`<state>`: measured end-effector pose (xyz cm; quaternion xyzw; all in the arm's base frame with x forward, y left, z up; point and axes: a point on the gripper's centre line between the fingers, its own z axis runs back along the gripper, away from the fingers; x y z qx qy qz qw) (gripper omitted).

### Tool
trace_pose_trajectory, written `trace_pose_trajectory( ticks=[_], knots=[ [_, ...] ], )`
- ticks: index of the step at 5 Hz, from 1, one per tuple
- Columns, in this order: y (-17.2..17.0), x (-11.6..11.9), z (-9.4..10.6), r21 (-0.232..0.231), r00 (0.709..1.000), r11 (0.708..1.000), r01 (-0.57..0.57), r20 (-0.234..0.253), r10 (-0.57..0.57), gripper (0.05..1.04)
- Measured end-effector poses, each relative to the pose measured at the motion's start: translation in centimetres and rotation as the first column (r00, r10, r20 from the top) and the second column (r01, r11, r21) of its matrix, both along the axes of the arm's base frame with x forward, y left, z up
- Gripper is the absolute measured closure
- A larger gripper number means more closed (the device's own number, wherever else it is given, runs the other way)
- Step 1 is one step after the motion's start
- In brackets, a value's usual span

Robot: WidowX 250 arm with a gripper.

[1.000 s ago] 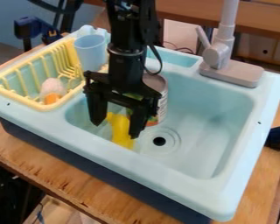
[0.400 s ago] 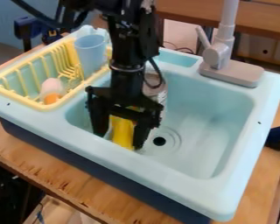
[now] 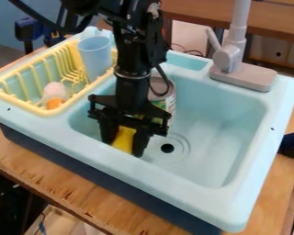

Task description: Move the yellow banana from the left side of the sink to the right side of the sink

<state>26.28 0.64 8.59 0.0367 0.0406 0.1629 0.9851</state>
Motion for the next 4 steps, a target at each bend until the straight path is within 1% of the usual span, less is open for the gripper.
trace_pose_trajectory(
  ticks=[1, 2, 3, 4],
  knots=[
    [0.1, 0.0, 0.7, 0.007, 1.0, 1.0, -0.012, 0.009, 0.012, 0.482],
    [-0.1, 0.5, 2.3, -0.014, 0.998, 1.0, 0.016, 0.065, -0.015, 0.482],
    [-0.1, 0.7, 4.1, -0.012, 0.994, 0.999, 0.032, 0.108, -0.031, 0.482],
    [-0.4, 1.2, 5.6, 0.006, 0.99, 0.999, 0.038, 0.139, -0.038, 0.482]
  ],
)
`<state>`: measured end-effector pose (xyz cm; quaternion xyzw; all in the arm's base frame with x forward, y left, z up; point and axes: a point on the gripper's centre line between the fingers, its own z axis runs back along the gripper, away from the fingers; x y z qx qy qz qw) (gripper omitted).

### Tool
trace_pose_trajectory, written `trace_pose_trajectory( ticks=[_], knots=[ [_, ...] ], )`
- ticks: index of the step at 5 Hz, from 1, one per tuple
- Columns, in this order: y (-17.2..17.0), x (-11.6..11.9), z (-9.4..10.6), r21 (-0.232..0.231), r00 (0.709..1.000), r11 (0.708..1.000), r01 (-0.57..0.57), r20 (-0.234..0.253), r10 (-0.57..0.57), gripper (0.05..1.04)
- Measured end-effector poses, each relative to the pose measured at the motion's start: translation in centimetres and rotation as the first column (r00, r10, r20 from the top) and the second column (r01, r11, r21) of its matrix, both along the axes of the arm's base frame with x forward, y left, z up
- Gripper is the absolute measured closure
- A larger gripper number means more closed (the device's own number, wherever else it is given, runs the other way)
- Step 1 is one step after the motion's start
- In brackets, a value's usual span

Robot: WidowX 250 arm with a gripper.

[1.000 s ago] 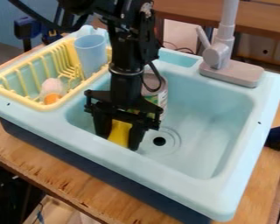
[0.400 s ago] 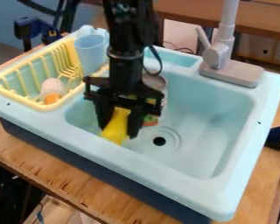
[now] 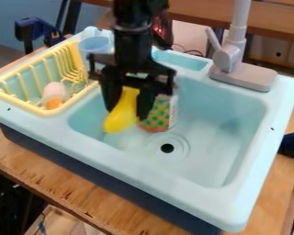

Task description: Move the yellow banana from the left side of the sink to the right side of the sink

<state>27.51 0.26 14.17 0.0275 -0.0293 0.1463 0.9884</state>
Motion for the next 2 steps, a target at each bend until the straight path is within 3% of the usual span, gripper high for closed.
trace_pose_trajectory(
  ticks=[2],
  knots=[
    [-5.6, 0.8, 2.5, 0.039, 0.984, 0.984, 0.176, 0.032, -0.177, 0.482]
  ],
)
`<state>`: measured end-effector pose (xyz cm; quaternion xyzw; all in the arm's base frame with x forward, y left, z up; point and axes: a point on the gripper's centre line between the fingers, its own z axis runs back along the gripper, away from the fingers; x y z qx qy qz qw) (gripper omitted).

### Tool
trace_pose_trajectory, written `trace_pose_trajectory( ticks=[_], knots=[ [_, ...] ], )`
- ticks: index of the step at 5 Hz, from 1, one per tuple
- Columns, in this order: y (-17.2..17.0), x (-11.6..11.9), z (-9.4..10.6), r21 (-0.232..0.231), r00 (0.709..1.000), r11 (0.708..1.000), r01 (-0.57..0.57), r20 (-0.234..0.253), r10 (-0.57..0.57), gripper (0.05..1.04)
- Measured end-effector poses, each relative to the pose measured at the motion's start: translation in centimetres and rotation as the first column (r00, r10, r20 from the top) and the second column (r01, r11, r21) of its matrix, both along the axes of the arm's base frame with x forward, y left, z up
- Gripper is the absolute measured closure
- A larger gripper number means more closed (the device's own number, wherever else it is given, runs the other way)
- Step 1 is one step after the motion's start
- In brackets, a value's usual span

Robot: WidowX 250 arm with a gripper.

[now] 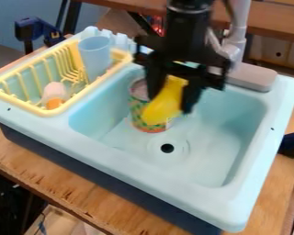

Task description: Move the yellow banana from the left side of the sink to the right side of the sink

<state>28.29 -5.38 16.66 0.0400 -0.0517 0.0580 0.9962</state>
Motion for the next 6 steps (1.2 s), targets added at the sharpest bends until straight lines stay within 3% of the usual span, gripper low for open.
trace_pose_trajectory(
  ticks=[2, 3, 4, 6],
  knots=[
    [-3.3, 1.6, -3.1, -0.058, 0.984, 0.983, 0.176, -0.029, -0.178, 0.482],
    [-4.5, 2.2, -3.5, -0.124, 0.98, 0.972, 0.2, 0.009, -0.2, 0.482],
    [-4.8, 2.4, -5.5, -0.133, 0.975, 0.968, 0.212, -0.04, -0.219, 0.482],
    [-3.1, 3.4, -6.3, -0.167, 0.984, 0.972, 0.164, -0.042, -0.173, 0.482]
  ],
)
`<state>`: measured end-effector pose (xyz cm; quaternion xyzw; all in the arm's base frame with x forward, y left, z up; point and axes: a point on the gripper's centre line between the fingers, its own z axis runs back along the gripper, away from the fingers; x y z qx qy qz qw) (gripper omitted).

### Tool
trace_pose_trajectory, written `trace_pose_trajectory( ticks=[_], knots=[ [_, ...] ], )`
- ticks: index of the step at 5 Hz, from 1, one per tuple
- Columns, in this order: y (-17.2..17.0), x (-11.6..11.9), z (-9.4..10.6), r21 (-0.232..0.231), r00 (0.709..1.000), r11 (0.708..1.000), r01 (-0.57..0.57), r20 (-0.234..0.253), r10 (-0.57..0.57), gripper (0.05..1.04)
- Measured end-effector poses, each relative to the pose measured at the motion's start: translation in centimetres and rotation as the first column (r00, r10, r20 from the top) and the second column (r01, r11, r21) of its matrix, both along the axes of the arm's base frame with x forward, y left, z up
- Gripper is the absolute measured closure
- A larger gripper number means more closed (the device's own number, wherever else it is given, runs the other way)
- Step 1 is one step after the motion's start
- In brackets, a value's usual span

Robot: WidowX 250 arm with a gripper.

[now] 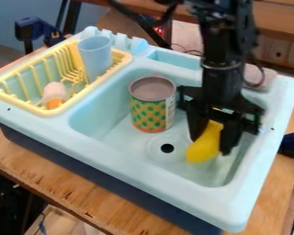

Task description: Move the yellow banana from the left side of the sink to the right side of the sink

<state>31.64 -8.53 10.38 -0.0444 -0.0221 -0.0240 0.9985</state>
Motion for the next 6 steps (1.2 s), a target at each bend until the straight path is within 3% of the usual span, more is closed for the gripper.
trace_pose_trajectory(
  ticks=[1, 2, 3, 4, 6],
  knots=[
    [0.0, 0.3, -0.7, -0.022, 0.999, 0.999, 0.036, -0.005, -0.036, 0.45],
    [-0.4, 0.7, -0.6, -0.067, 0.996, 0.994, 0.092, 0.023, -0.09, 0.31],
    [-0.7, 0.9, -1.0, -0.094, 0.991, 0.987, 0.134, 0.013, -0.134, 0.081],
    [-0.7, 1.0, -0.4, -0.084, 0.988, 0.985, 0.152, 0.007, -0.152, 0.077],
    [0.2, -0.9, 4.2, -0.056, 0.986, 0.985, 0.161, 0.057, -0.158, 0.083]
  ],
)
